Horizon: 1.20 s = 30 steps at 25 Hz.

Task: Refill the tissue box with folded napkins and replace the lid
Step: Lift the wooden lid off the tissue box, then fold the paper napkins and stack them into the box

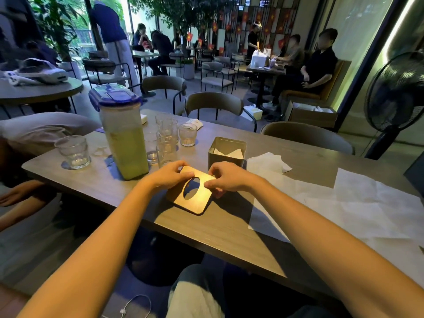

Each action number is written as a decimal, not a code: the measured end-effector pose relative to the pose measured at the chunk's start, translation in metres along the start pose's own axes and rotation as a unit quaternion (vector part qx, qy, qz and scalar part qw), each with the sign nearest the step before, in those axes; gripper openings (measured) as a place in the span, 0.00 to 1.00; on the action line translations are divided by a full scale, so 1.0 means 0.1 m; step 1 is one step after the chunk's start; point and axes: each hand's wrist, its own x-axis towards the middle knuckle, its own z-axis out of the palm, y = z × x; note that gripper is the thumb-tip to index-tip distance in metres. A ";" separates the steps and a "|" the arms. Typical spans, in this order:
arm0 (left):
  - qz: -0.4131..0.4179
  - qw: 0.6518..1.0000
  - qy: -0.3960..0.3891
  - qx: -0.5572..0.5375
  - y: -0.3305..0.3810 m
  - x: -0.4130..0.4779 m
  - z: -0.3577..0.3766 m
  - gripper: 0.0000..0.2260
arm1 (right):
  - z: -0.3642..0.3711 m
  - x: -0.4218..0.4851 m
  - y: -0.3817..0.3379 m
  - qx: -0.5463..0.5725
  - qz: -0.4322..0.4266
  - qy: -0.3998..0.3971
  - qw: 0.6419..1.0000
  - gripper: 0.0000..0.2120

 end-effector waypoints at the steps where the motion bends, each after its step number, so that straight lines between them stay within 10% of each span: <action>1: 0.000 1.000 0.007 0.030 -0.05 0.03 0.01 0.12 | 0.06 0.04 0.02 -0.007 0.004 0.001 1.000 0.15; 18: 0.008 0.955 0.096 0.282 0.00 0.22 0.35 0.24 | -0.02 -0.01 0.33 -0.051 0.000 0.043 0.998 0.10; 30: 0.033 0.988 0.111 0.105 0.32 0.68 0.53 0.28 | -0.13 0.04 0.55 -0.220 0.108 0.217 0.945 0.14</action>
